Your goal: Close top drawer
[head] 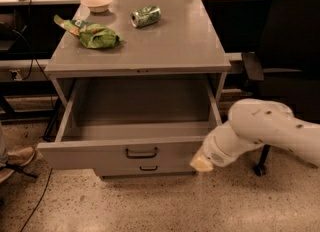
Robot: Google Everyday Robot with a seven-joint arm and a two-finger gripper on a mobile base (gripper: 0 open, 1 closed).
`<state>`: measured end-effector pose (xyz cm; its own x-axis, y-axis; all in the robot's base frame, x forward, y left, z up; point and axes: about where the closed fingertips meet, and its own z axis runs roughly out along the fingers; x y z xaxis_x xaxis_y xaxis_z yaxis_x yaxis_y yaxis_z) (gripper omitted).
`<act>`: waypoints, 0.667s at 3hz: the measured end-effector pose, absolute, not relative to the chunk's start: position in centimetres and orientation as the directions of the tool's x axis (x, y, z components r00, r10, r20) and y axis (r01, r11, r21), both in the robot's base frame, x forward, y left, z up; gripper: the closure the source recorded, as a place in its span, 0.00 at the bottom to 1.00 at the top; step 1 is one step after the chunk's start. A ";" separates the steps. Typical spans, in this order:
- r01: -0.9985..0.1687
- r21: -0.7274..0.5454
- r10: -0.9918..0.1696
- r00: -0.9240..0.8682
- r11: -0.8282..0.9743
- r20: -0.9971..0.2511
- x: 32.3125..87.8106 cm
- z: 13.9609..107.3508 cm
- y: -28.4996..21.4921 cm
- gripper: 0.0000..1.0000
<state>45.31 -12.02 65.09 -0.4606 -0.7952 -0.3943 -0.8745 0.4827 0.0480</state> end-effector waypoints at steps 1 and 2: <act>-0.895 -0.014 -0.807 -0.396 0.447 -0.439 49.4 64.4 -10.0 1.00; -0.906 -0.087 -0.799 -0.317 0.415 -0.512 55.9 63.9 -7.6 1.00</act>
Offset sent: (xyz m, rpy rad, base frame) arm 0.1873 0.0746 -0.0163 0.1048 -0.3193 0.1188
